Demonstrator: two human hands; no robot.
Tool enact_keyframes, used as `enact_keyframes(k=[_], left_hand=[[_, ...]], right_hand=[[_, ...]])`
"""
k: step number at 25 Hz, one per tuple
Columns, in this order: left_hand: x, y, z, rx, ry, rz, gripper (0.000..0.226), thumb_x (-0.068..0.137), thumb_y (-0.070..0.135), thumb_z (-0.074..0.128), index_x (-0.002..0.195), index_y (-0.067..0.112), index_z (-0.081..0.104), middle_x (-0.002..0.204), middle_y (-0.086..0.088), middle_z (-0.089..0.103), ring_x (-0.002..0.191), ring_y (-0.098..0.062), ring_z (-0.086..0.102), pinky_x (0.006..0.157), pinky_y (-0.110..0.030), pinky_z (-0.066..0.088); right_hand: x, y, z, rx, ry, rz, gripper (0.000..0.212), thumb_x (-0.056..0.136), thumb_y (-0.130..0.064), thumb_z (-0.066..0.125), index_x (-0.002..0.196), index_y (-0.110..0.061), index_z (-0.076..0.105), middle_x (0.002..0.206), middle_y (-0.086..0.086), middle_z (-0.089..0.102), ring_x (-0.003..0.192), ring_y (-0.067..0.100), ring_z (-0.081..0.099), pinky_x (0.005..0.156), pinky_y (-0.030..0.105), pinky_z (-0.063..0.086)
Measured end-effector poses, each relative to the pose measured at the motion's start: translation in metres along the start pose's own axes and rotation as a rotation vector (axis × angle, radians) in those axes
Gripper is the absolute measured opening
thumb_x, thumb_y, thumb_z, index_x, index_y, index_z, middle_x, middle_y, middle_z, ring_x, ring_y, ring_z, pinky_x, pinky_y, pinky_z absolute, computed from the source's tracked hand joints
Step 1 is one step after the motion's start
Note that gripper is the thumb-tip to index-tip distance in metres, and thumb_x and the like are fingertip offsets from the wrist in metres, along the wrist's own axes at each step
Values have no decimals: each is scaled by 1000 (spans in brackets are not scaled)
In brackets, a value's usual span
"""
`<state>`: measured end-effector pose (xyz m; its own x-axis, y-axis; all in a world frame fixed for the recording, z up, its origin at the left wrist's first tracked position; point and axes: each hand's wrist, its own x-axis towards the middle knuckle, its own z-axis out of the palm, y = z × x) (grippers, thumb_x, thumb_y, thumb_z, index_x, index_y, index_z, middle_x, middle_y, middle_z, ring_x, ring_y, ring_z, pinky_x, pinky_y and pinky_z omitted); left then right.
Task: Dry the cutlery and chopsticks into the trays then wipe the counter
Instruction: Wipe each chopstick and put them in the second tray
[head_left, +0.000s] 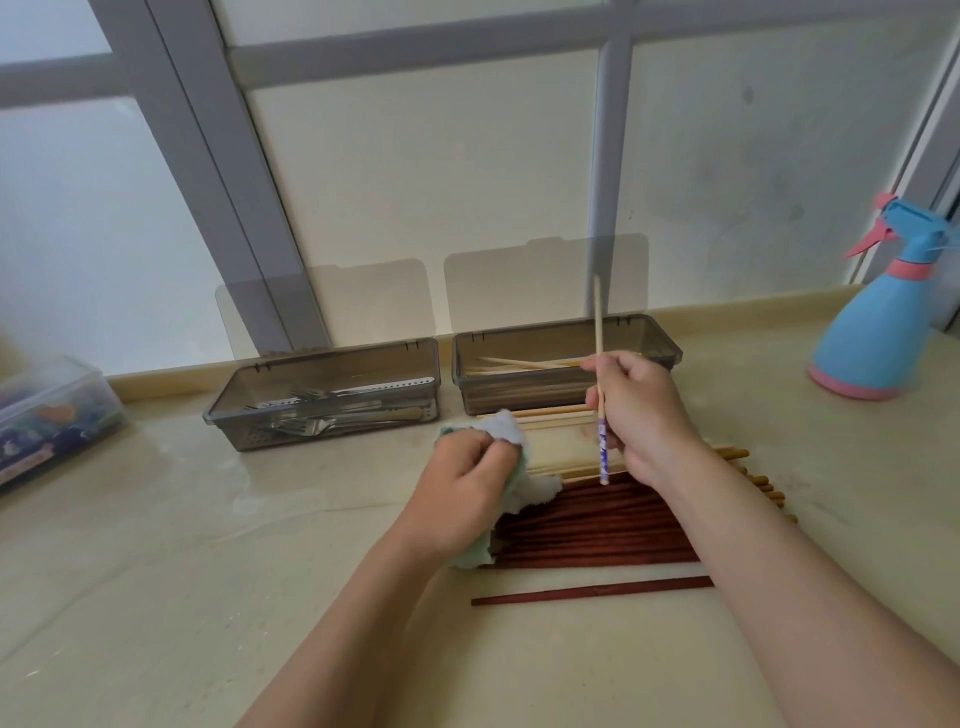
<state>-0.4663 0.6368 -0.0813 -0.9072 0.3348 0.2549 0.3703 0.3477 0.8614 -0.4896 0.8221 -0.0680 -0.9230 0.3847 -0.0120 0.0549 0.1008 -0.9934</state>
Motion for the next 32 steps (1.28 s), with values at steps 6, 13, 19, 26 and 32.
enact_keyframes(k=[6,13,19,26,32], left_hand=[[7,2,-12,-346,342,-222,34,104,14,40,73,15,53,70,5,52,67,-8,49,62,-23,41],[12,-6,-18,-450,446,-294,31,103,17,40,74,17,50,74,-4,48,71,-17,46,66,-35,41],[13,-3,-21,-447,490,-299,32,104,15,40,74,19,48,74,1,47,68,-13,46,60,-21,43],[10,-5,-17,-393,454,-245,32,105,14,39,74,17,48,74,0,46,61,-5,45,51,-12,40],[13,-13,-18,-380,437,-239,33,104,15,40,72,14,49,69,1,46,64,-10,44,59,-23,41]], right_hand=[[33,-18,-2,-1070,65,-483,24,105,-20,42,107,-30,63,95,1,53,91,27,51,84,42,42],[73,-15,19,-1225,-61,-444,31,103,-19,46,121,-35,65,124,4,56,124,31,49,109,53,30],[41,-8,12,-975,-21,-646,19,96,-5,49,105,-13,64,100,3,61,96,25,58,83,42,53],[24,28,-2,-1154,-217,-426,19,94,-12,55,100,-25,67,99,-5,59,97,21,57,80,35,50],[22,28,1,-1282,-194,-422,12,97,-18,55,98,-30,59,101,-6,53,103,21,51,90,40,41]])
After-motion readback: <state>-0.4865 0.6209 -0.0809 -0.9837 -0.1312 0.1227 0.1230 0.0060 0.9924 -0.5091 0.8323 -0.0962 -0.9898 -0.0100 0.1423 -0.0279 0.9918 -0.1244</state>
